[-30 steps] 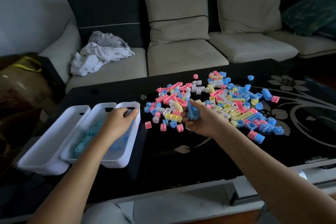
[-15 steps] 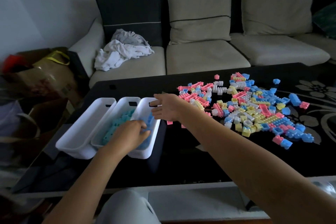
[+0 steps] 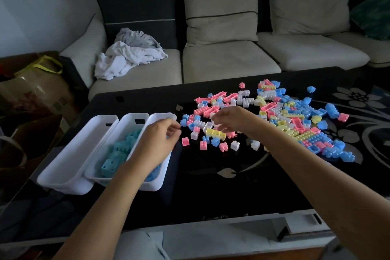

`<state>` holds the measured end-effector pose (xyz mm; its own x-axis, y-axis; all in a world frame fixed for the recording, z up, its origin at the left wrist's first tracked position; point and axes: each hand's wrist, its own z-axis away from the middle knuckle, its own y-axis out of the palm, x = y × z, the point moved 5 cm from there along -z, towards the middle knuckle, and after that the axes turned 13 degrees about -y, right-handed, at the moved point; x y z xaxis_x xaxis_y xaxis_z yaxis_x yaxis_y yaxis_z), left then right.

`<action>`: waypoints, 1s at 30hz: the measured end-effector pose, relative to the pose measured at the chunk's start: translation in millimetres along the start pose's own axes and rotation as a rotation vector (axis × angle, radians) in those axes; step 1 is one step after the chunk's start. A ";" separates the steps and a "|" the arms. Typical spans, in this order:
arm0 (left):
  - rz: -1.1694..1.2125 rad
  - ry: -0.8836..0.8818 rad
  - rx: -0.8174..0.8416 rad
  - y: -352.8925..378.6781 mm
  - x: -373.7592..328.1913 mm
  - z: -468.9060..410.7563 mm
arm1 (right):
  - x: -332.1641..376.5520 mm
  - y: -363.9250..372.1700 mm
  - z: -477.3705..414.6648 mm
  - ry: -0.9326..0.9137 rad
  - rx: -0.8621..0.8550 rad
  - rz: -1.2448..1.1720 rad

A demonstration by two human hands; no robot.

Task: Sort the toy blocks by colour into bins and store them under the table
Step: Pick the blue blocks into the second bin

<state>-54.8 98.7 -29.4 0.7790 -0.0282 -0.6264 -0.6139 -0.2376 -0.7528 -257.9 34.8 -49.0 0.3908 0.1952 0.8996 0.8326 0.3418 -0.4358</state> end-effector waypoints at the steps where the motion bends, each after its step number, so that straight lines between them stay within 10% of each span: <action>1: 0.000 0.021 0.043 12.2 -5.2 -0.9 | -7.4 -5.0 3.4 -0.048 0.014 0.205; 19: -0.312 -0.187 0.161 76.7 -8.1 -50.5 | -34.9 56.4 -7.2 -0.397 0.219 0.924; 30: -0.611 -0.232 0.324 92.0 -18.8 -102.7 | -47.8 50.7 0.7 -0.472 0.198 0.856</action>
<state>-112.9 -22.3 -66.0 0.9697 0.2326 -0.0751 -0.1132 0.1548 -0.9814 -234.6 43.4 -114.1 0.5965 0.7785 0.1953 0.2463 0.0540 -0.9677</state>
